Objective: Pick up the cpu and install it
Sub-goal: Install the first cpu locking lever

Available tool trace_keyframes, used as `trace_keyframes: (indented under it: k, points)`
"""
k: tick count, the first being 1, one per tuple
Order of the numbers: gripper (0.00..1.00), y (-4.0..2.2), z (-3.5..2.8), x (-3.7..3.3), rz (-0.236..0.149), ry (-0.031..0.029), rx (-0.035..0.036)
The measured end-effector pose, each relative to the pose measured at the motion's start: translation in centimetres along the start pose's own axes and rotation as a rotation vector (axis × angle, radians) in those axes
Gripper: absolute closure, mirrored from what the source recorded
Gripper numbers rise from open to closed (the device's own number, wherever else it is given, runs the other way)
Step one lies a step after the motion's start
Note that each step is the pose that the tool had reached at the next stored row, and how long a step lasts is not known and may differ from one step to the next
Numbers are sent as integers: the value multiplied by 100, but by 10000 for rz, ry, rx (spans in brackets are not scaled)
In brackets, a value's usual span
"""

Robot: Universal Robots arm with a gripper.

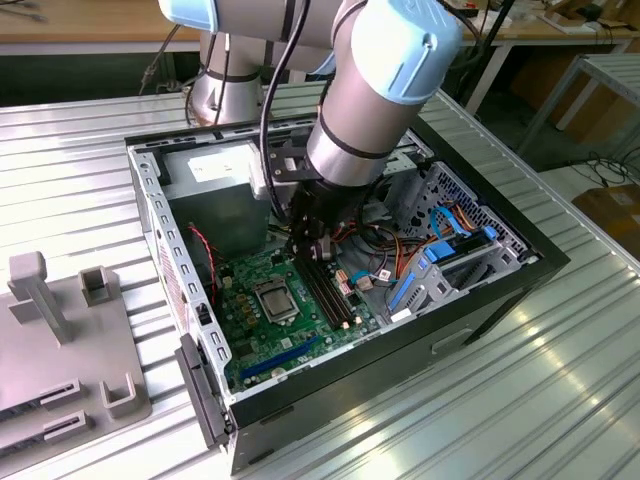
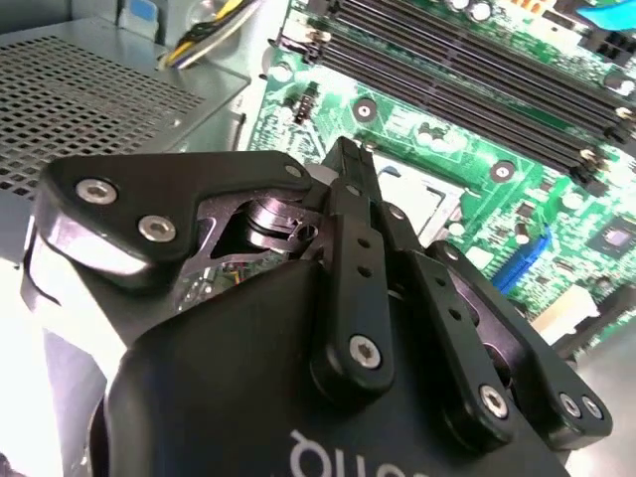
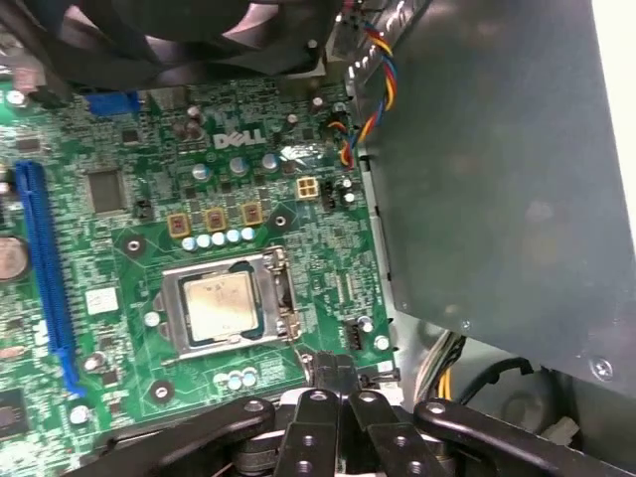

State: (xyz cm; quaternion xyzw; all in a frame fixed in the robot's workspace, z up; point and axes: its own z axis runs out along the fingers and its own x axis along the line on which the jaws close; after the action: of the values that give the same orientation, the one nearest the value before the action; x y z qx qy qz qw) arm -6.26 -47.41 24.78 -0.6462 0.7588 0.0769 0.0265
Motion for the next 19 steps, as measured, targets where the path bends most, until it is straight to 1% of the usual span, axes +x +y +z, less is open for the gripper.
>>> trace_keyframes:
  k: [1, 2, 4, 5, 6, 8, 9, 11, 12, 15, 17, 19]
  points:
    - [89, 0, -4, -1, 20, 352, 59]
    - [89, 0, -5, -1, 24, 432, 71]
    - [89, -1, -4, -1, 24, 490, 82]
    - [89, 1, -5, -1, 25, 537, 87]
    - [89, 1, -5, -1, 20, 610, 99]
    - [89, 1, -4, -1, -6, 718, 113]
    - [89, 3, -4, 0, -28, 736, 113]
    - [89, 9, -5, 1, -150, 747, 105]
    - [89, 10, -3, 1, -392, 763, 83]
    - [89, 10, 2, 2, -865, 799, 33]
    - [89, 14, 2, 3, -1115, 817, 11]
    - [89, 22, 3, 4, -1163, 822, 25]
